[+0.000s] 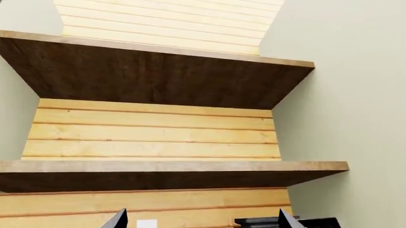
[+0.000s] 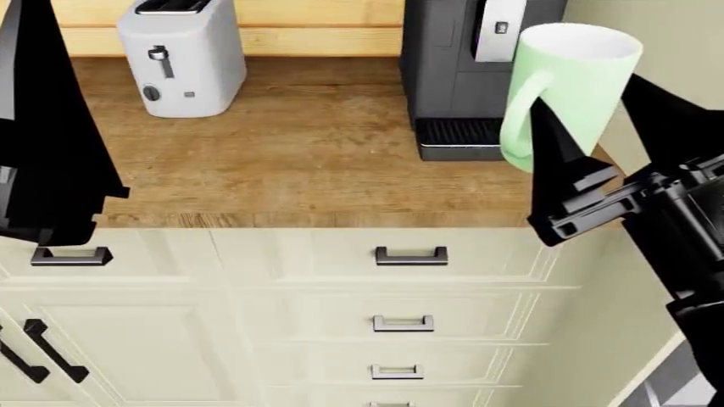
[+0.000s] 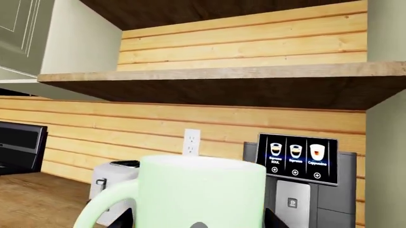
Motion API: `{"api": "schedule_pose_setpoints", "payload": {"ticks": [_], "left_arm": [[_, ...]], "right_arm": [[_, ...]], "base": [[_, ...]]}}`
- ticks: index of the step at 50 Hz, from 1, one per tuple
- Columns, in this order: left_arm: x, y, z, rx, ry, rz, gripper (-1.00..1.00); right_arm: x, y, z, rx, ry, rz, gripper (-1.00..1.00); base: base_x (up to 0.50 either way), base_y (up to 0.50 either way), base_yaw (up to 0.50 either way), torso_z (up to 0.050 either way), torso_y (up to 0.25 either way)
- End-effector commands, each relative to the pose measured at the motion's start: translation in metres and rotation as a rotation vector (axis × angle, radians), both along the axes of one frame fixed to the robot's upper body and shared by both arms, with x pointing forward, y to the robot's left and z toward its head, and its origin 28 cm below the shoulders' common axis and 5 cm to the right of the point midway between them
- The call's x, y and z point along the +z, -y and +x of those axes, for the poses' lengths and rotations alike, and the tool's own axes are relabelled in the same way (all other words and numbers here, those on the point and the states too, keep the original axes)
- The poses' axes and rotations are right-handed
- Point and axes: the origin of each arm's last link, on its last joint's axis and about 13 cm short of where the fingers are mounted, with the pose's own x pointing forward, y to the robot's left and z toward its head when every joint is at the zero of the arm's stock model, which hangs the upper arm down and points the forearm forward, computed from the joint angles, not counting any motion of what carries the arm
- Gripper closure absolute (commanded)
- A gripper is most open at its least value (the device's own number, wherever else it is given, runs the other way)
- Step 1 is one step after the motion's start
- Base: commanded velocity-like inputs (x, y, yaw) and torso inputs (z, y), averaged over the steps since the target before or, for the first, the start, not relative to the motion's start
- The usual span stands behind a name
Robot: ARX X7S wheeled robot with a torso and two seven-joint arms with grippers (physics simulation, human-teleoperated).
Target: Pick the mug from the cabinet, place it under the coffee machine dispenser, and press the start button.
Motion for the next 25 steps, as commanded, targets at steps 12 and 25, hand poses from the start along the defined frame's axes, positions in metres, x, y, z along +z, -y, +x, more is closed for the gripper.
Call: {"api": "schedule_pose_setpoints", "payload": {"ticks": [12,25], "left_arm": [[-0.002,-0.001,-0.001,0.008,-0.005,-0.004,-1.0],[-0.001,-0.001,0.0,0.009,-0.003,-0.001,-1.0]], "right_arm": [[0.004,-0.005,-0.004,0.013,0.05,-0.008,1.0],[0.005,-0.004,-0.009,0.029,0.065,-0.008,1.0]], "base": [[0.11,0.0,0.0,0.0,0.0],[0.39,-0.03,0.0,0.0,0.001]]}}
